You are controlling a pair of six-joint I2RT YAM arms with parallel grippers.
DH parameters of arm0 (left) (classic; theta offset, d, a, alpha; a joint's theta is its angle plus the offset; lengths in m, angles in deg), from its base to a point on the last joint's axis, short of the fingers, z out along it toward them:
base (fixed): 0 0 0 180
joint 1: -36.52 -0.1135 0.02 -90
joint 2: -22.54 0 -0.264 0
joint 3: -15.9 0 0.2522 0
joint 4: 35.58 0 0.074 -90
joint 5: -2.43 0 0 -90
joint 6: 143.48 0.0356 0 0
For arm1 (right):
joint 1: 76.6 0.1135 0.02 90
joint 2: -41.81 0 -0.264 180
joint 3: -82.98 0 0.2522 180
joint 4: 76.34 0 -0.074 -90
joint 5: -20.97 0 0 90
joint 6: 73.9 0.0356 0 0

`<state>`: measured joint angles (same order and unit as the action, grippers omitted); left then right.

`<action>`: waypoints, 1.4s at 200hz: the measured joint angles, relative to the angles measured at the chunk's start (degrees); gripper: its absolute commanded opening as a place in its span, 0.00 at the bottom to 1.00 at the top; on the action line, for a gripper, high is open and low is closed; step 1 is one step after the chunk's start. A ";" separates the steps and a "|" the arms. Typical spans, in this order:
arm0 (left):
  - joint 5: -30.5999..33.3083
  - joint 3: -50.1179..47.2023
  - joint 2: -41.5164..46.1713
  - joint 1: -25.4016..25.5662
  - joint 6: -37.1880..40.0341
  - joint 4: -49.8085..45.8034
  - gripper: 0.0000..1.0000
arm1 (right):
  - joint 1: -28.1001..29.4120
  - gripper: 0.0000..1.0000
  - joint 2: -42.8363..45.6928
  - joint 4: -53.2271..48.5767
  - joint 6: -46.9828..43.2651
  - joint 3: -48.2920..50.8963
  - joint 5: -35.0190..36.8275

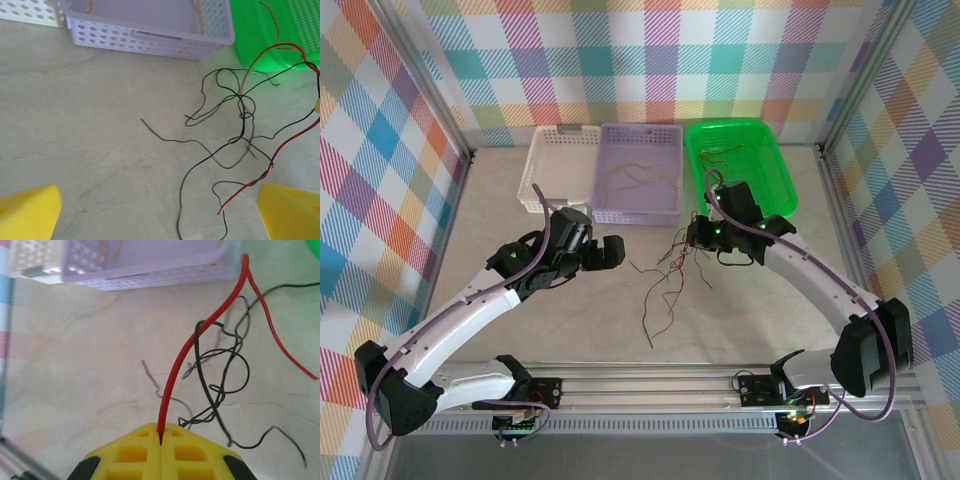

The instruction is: Untangle the cables

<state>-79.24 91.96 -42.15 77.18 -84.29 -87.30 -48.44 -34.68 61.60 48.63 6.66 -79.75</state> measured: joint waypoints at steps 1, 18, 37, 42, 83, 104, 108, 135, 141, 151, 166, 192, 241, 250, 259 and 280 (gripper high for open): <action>-0.09 -0.04 0.00 0.00 -0.04 0.15 1.00 | 0.00 0.00 0.11 0.09 0.07 0.00 -0.24; -1.40 -0.66 -0.02 0.00 -0.59 1.38 1.00 | 0.00 0.00 1.53 1.60 0.92 0.00 -3.39; -3.26 -1.77 -0.04 0.00 -1.38 2.78 1.00 | 0.04 0.00 2.86 3.41 1.73 0.00 -6.82; -3.67 -2.10 -0.04 0.00 -1.57 3.23 1.00 | 0.04 0.00 3.23 3.91 1.95 0.00 -7.72; -8.39 -4.94 -0.22 0.02 -4.04 7.34 1.00 | 0.04 0.00 6.32 9.29 3.98 0.70 -13.00; -10.43 -6.29 -0.52 0.11 -5.11 9.53 1.00 | 0.04 0.00 7.67 11.34 4.81 1.53 -14.75; -10.73 -6.60 -0.55 0.17 -5.38 9.92 1.00 | 0.04 0.00 7.91 11.96 5.09 1.77 -15.13; -12.94 -8.24 -0.61 0.55 -6.67 12.68 1.00 | 0.04 0.00 9.09 14.91 6.14 2.97 -16.70; -13.53 -8.55 -0.63 0.59 -7.04 13.33 1.00 | 0.04 0.00 9.27 15.47 6.27 3.13 -16.96; -14.60 -9.03 -0.70 0.76 -7.61 14.71 1.00 | 0.04 0.00 9.60 16.35 6.32 3.34 -17.11; -16.04 -9.86 -0.74 1.25 -8.31 17.11 1.00 | 0.04 0.00 10.23 17.64 6.49 3.74 -17.46; -18.03 -11.45 -0.74 2.12 -8.76 21.18 1.00 | 0.04 0.00 10.62 18.82 6.95 3.76 -17.64; -22.36 -15.08 -0.74 4.24 -8.15 29.49 0.98 | 0.04 0.00 11.32 19.50 7.67 3.78 -17.81; -23.10 -15.85 -0.79 4.52 -7.91 31.08 0.97 | 0.04 0.00 11.43 19.67 7.85 3.76 -17.90; -23.80 -16.63 -0.90 4.72 -7.43 32.52 0.96 | 0.04 0.00 11.45 19.78 8.13 3.78 -18.08; -24.48 -17.94 -1.16 5.16 -6.51 35.28 0.96 | 0.04 0.00 11.47 20.13 8.92 3.78 -18.69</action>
<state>-103.71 74.02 -43.31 82.34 -90.81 -52.02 -48.40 -23.21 81.73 57.55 10.44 -98.43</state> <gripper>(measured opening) 0.960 0.057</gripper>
